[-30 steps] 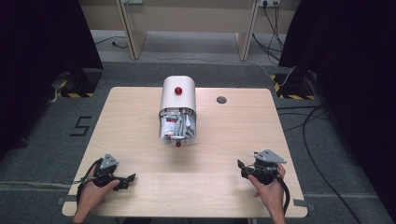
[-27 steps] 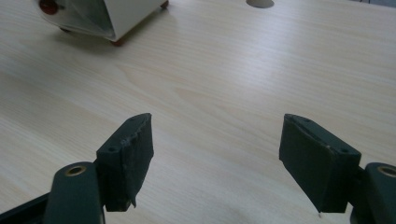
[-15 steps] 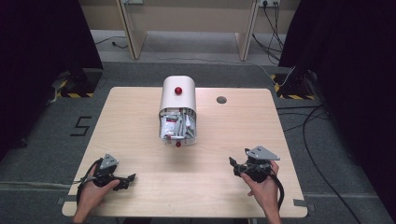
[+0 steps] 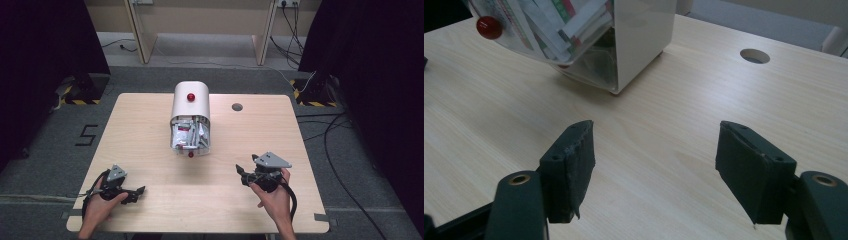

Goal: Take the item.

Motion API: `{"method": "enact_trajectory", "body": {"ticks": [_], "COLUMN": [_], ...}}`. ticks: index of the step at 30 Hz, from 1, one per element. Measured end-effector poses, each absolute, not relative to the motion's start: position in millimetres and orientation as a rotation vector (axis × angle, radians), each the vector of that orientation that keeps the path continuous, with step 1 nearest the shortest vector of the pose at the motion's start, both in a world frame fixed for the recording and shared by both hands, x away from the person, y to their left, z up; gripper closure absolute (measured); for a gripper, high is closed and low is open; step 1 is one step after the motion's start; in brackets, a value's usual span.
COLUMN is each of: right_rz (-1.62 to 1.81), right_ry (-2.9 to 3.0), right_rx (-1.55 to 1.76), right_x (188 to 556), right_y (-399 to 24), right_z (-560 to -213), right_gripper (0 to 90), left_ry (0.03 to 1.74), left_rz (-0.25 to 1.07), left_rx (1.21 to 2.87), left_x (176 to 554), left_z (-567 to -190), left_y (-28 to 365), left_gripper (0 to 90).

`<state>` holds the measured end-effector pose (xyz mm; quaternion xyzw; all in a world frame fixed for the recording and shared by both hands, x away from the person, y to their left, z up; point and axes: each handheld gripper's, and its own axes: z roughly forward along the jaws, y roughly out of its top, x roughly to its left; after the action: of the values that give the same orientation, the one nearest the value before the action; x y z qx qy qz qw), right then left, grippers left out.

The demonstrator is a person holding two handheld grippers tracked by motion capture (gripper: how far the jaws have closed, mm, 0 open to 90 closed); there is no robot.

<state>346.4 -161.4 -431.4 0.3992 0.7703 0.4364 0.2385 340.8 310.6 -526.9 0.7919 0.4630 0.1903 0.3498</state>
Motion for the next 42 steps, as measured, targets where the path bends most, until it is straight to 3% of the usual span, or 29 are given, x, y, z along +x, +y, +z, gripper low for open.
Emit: {"method": "enact_trajectory", "body": {"ticks": [42], "right_rz": [1.296], "right_ry": [2.141], "right_rx": [0.950], "right_x": [356], "right_y": [-111], "right_z": [-404], "right_gripper": [37.4], "left_ry": [1.200], "left_rz": [0.493], "left_rx": [2.051], "left_x": [341], "left_z": [-527], "left_y": [311], "left_gripper": [0.0]}}
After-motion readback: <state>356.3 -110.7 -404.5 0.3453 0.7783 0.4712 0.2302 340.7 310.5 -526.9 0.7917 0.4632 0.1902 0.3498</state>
